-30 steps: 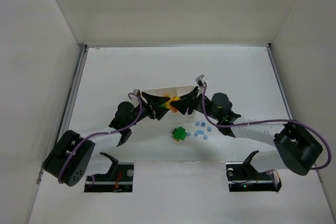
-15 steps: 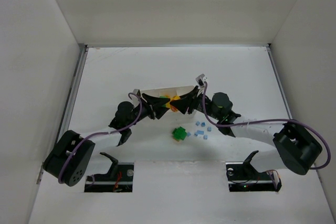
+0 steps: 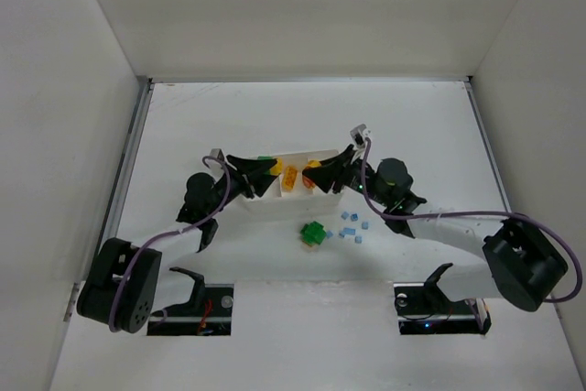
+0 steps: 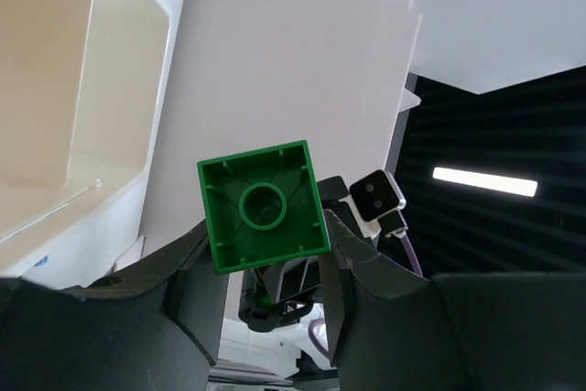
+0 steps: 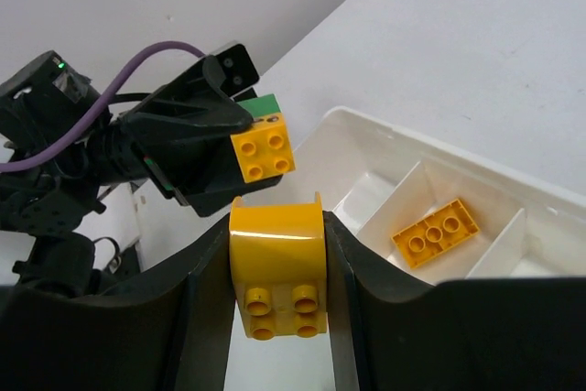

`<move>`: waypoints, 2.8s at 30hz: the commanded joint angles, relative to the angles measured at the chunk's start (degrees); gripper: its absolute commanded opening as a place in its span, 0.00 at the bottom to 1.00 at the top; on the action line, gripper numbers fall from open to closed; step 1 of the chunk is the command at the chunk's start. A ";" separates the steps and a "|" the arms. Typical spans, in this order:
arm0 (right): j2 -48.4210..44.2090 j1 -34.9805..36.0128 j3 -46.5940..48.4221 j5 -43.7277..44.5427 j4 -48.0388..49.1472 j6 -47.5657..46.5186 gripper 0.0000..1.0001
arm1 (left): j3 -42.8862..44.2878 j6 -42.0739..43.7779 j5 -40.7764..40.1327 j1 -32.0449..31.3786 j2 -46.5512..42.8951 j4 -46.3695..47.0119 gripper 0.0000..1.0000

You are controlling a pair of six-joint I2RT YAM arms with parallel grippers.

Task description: Sort the legos into containers by color

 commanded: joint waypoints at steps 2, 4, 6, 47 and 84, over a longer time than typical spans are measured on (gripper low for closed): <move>2.26 0.15 3.11 2.63 -0.15 0.03 0.33 | 0.79 1.70 2.10 1.99 -3.02 2.20 0.12; 4.90 0.15 5.57 5.53 -2.52 -0.84 0.33 | 1.58 2.58 2.27 3.05 -4.17 0.97 0.12; 7.10 0.85 7.68 7.91 -4.02 -1.20 0.33 | 2.11 3.89 2.36 3.93 -5.31 -0.61 0.13; 5.88 9.56 9.36 3.79 -4.47 -3.84 0.47 | 8.18 9.09 -3.00 -7.05 -9.71 -16.00 0.18; 0.96 4.90 3.92 3.43 -4.64 -3.75 0.31 | 8.70 10.76 -1.51 -4.94 -9.18 -17.32 0.46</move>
